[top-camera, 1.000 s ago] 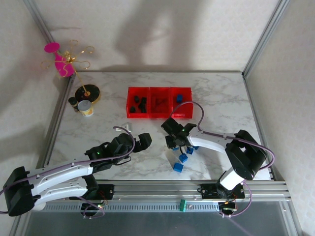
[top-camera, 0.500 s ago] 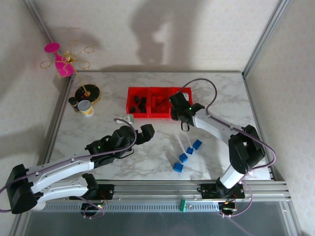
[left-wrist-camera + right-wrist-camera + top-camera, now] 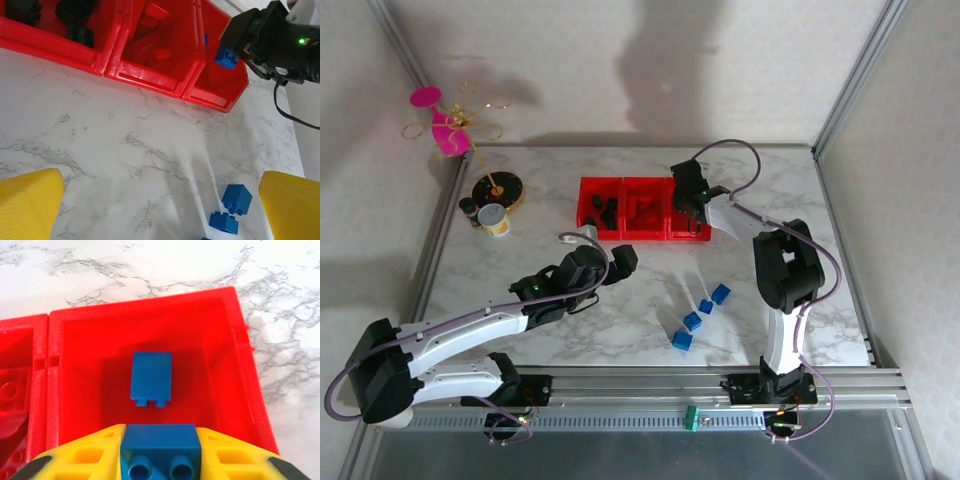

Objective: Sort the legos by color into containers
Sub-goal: Place the lego in the container.

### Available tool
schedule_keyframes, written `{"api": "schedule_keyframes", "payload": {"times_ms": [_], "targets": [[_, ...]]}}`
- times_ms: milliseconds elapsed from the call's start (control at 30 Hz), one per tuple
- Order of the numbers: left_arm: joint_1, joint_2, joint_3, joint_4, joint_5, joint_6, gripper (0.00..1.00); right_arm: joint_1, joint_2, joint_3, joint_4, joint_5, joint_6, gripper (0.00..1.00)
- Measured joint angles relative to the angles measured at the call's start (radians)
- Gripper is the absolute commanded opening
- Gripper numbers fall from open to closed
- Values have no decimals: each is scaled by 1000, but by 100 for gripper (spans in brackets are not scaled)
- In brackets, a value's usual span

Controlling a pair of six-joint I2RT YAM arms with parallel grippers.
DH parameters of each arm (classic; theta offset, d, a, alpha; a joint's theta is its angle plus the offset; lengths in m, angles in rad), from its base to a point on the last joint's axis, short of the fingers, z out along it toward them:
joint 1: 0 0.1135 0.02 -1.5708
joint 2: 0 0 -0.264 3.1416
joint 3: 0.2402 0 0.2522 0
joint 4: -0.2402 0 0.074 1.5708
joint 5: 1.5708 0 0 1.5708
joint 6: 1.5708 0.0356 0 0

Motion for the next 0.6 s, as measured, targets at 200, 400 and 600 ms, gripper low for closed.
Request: {"api": "schedule_keyframes", "payload": {"times_ms": [200, 400, 600], "targets": [[16, 11, 11, 16, 6, 8, 100, -3, 85, 74, 19, -2, -21, 46], [21, 11, 11, 17, 10, 11, 100, -4, 82, 78, 21, -5, -34, 52], [21, 7, 11, 17, 23, 10, 100, 2, -38, -23, 19, -22, -26, 57]]}}
